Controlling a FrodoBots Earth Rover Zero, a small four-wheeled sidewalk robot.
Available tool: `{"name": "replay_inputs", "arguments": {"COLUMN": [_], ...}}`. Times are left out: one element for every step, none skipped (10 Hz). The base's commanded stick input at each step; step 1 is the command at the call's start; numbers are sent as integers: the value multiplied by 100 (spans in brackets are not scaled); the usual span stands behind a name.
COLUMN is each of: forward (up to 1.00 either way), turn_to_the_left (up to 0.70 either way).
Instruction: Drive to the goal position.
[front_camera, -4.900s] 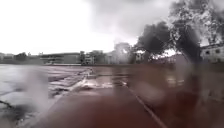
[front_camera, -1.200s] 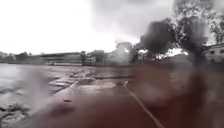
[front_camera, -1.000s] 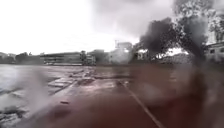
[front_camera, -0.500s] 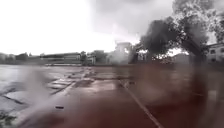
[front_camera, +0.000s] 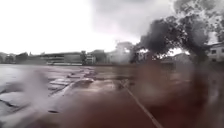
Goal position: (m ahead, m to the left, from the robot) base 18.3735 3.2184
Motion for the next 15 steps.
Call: {"name": "replay_inputs", "arguments": {"forward": [45, 45, 45, 45, 45, 45, 45, 45, 45, 45, 45, 45, 45, 45, 45], "turn_to_the_left": [0, 0, 0, 0, 0, 0, 0, 0, 0, 0, 0, 0, 0, 0, 0]}}
